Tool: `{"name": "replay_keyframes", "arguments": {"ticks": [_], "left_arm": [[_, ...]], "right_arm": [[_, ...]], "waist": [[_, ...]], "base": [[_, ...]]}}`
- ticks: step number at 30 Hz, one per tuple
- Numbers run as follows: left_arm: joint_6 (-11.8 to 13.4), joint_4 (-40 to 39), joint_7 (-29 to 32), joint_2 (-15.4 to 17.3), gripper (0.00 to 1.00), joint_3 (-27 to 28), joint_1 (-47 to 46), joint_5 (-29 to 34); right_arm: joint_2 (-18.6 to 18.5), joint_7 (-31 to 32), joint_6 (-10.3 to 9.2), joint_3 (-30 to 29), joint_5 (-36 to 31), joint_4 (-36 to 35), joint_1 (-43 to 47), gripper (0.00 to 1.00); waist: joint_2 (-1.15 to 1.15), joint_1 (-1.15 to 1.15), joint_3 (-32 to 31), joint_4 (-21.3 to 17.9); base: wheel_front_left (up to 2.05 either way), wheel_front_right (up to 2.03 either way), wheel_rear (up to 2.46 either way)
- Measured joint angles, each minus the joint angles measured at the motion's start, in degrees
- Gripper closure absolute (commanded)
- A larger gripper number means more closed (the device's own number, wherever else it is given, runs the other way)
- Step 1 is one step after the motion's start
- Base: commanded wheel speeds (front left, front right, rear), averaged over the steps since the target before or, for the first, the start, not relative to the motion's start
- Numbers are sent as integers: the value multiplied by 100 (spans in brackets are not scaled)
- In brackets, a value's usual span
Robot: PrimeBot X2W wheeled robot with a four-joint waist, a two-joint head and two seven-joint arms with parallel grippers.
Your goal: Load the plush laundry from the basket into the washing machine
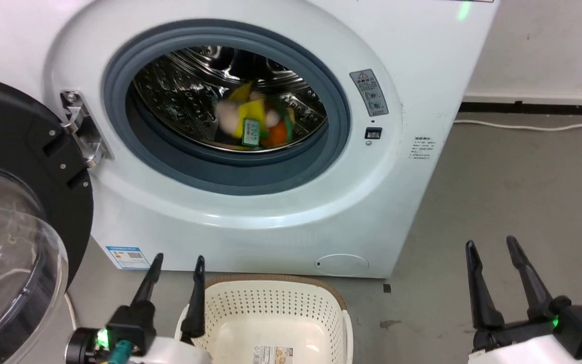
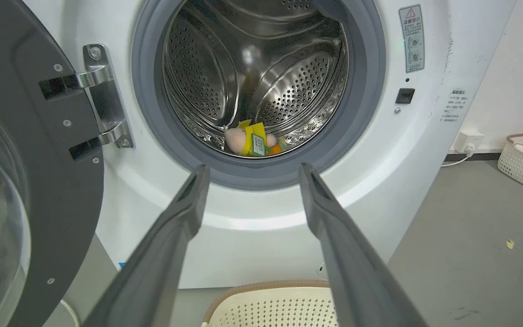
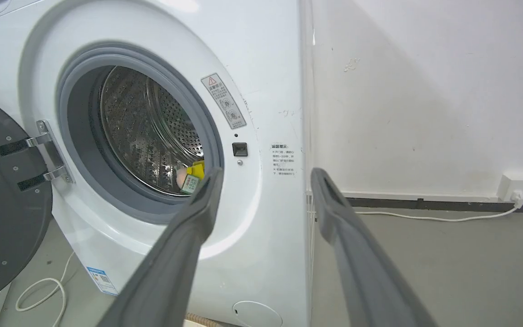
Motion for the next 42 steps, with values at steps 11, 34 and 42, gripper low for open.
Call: {"name": "replay_keyframes", "arguments": {"ticks": [11, 34, 42], "left_arm": [[22, -11, 0, -148, 0, 55, 131, 310], [-88, -54, 134, -281, 100, 197, 179, 378], [-104, -80, 214, -292, 100, 267, 179, 419]], "right_arm": [[0, 0, 0, 22, 31, 67, 105, 0], [1, 136, 1, 36, -12, 105, 153, 100], [1, 208, 1, 32, -67, 108, 148, 100]], "waist": [[0, 0, -96, -4], [0, 1, -135, 26], [0, 1, -146, 29]], "base": [[0, 0, 0], [0, 0, 0], [0, 0, 0]]}}
